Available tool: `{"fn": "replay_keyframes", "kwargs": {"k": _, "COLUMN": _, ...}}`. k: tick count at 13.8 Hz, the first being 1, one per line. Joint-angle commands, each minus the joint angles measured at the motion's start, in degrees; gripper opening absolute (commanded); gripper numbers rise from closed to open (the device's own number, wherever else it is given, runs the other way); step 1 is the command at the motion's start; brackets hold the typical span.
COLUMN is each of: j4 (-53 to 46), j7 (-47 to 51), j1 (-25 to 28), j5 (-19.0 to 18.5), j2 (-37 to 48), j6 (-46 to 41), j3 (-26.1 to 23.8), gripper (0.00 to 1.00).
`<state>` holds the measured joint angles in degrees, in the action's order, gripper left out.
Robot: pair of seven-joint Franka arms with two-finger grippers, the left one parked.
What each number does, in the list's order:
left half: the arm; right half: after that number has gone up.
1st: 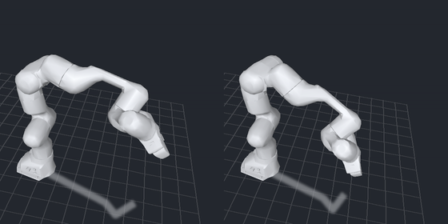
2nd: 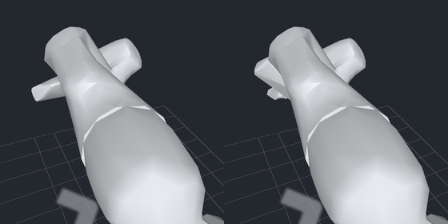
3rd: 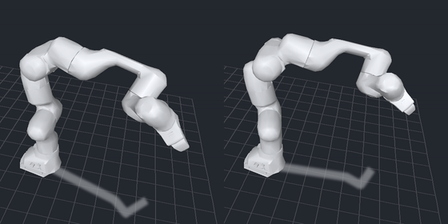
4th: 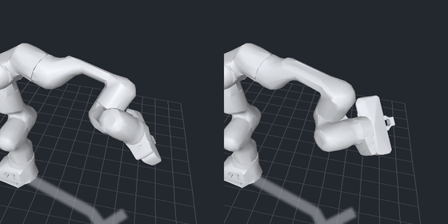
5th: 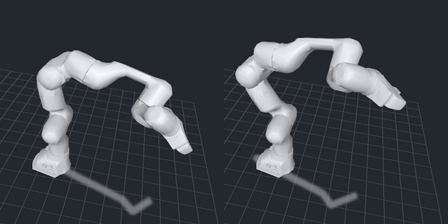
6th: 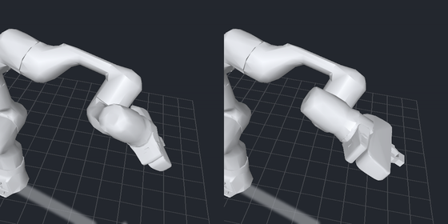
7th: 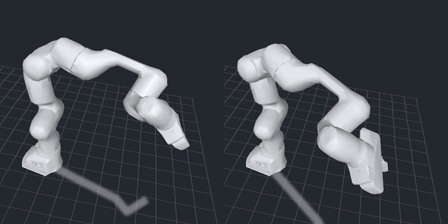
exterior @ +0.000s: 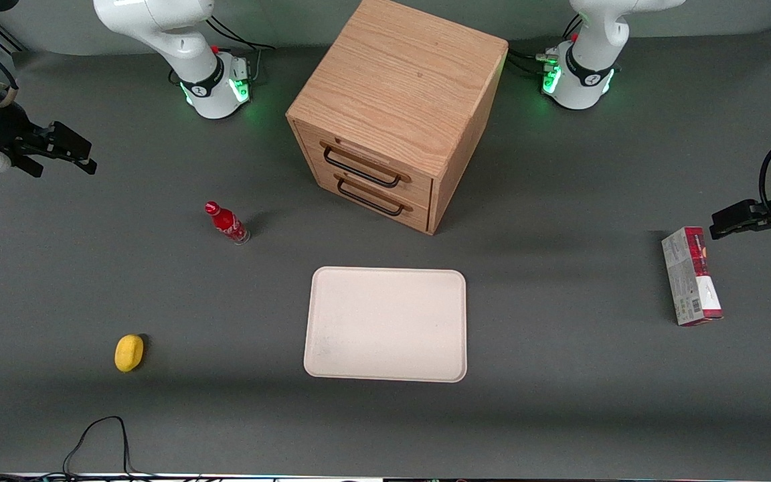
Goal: Open upper drawer
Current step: 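Move the right gripper toward the upper drawer's black handle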
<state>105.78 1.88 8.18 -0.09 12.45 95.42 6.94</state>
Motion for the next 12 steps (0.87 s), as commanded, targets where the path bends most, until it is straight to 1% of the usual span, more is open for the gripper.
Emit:
{"fn": "replay_keyframes", "kwargs": {"k": 1, "j4": 0.48, "j7": 1.46, "j1": 0.43, "j5": -1.05, "j2": 0.12, "j6": 0.73, "j3": -0.25, "gripper": 1.00}}
{"fn": "replay_keyframes", "kwargs": {"k": 3, "j4": -1.26, "j7": 1.55, "j1": 0.43, "j5": -0.96, "j2": -1.45, "j6": 0.64, "j3": -0.43, "gripper": 1.00}}
{"fn": "replay_keyframes", "kwargs": {"k": 4, "j4": -3.45, "j7": 1.64, "j1": 0.43, "j5": -0.35, "j2": -3.55, "j6": 0.64, "j3": -0.61, "gripper": 1.00}}
{"fn": "replay_keyframes", "kwargs": {"k": 6, "j4": -7.41, "j7": 3.99, "j1": 0.43, "j5": 0.18, "j2": -6.90, "j6": 0.29, "j3": -4.19, "gripper": 1.00}}
{"fn": "replay_keyframes", "kwargs": {"k": 7, "j4": -9.08, "j7": 6.71, "j1": 0.52, "j5": 1.75, "j2": -8.22, "j6": 0.29, "j3": -6.39, "gripper": 1.00}}
{"fn": "replay_keyframes", "kwargs": {"k": 8, "j4": -11.45, "j7": 9.26, "j1": 0.52, "j5": 3.24, "j2": -9.62, "j6": 0.21, "j3": -10.41, "gripper": 1.00}}
{"fn": "replay_keyframes", "kwargs": {"k": 10, "j4": -15.50, "j7": 12.79, "j1": 0.52, "j5": 3.34, "j2": -12.70, "j6": -0.14, "j3": -18.24, "gripper": 1.00}}
{"fn": "replay_keyframes", "kwargs": {"k": 12, "j4": -18.40, "j7": 10.88, "j1": 0.60, "j5": 3.43, "j2": -15.60, "j6": -0.24, "j3": -24.57, "gripper": 1.00}}
